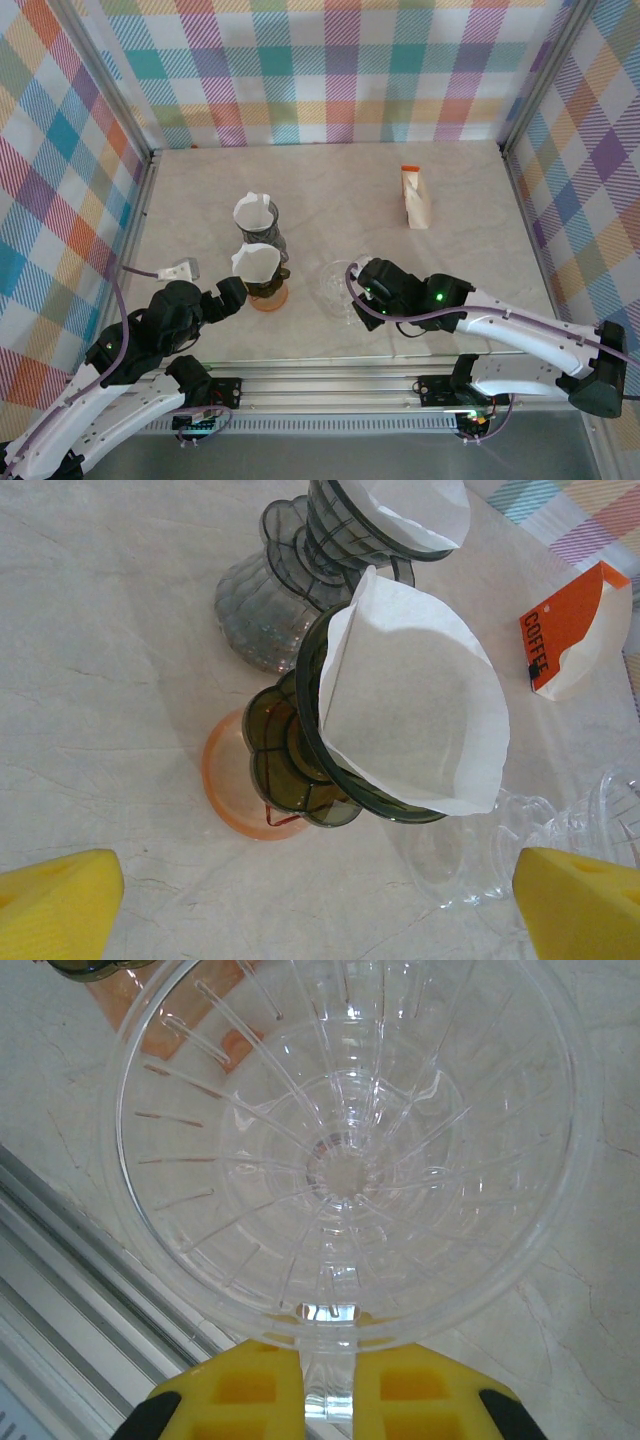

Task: Place the coffee filter in the dripper

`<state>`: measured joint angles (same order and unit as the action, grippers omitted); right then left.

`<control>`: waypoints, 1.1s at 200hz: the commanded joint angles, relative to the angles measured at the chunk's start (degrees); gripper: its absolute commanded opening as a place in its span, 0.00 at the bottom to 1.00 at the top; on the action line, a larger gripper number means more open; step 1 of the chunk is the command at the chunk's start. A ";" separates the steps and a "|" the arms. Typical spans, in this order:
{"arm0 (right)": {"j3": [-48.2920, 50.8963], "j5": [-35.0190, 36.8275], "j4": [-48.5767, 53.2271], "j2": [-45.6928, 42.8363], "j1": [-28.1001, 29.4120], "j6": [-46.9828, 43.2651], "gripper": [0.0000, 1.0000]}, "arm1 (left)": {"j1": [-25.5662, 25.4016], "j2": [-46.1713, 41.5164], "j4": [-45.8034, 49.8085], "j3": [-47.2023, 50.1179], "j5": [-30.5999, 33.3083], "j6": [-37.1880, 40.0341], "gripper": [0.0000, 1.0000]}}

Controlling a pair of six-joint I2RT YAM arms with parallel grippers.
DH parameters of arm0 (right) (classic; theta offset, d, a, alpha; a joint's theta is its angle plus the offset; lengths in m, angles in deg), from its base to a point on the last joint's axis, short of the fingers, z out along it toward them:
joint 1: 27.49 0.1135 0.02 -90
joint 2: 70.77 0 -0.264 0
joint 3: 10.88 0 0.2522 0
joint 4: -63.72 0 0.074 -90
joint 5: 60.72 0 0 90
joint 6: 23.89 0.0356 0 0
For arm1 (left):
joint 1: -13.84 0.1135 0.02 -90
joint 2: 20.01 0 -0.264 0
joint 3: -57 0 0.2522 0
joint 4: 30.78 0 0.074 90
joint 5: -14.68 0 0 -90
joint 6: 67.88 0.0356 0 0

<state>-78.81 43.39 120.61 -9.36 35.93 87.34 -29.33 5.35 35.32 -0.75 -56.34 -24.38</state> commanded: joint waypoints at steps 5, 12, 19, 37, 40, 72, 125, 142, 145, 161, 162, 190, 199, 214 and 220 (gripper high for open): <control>-0.01 0.11 0.04 -0.11 0.57 1.79 0.16 | 0.29 -0.11 -0.92 0.04 0.12 0.04 1.00; 0.03 -0.11 0.01 -0.22 0.65 1.93 0.18 | 0.31 -0.04 -1.00 0.09 0.19 0.06 1.00; 0.11 -0.17 -0.09 -0.18 0.76 1.97 0.21 | 0.36 -0.06 -1.00 0.09 0.14 0.05 1.00; 0.30 -0.48 -0.45 -0.39 1.01 2.22 0.37 | 0.34 -0.04 -1.10 0.21 0.09 0.04 1.00; 0.30 -0.48 -0.48 -0.41 1.10 2.28 0.40 | 0.29 -0.05 -1.10 0.24 0.00 0.01 1.00; 0.30 0.03 -0.77 -1.17 1.36 2.75 0.64 | 0.33 -0.13 -0.94 0.22 -0.04 0.01 1.00; 0.12 6.65 0.55 -7.24 1.36 3.72 0.73 | 0.35 -0.30 -0.48 -0.57 0.44 0.14 1.00; -0.17 10.42 0.65 -9.27 1.32 3.73 0.75 | 0.36 -0.49 -0.57 -0.49 0.70 0.09 1.00; -0.33 10.86 0.63 -9.43 1.28 3.46 0.75 | 0.30 -0.45 -0.65 -0.49 0.70 0.16 1.00; -2.22 14.34 0.81 -8.75 0.77 2.28 0.74 | 0.29 -0.49 -0.84 -0.35 0.79 0.10 1.00; -2.41 14.49 0.85 -8.62 0.67 2.12 0.73 | 0.33 -0.49 -0.84 -0.33 0.79 0.10 1.00; -6.12 11.48 -1.19 -3.51 -8.62 -2.60 0.68 | 0.29 -0.51 -1.25 0.17 0.62 0.06 1.00; -6.66 8.12 -2.70 -1.58 -13.93 -3.80 0.67 | 0.29 -0.55 -1.32 0.29 0.45 0.08 1.00; -7.02 2.77 -6.07 1.51 -22.29 -5.38 0.64 | 0.29 -0.56 -1.27 0.30 0.31 0.14 1.00; -7.36 1.25 -7.20 3.11 -25.22 -5.70 0.64 | 0.33 -0.52 -1.20 0.20 0.21 0.19 1.00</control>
<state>-84.39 51.21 118.03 -10.32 20.11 85.42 -29.33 5.35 35.27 -0.73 -56.32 -24.40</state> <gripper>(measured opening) 0.649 0.999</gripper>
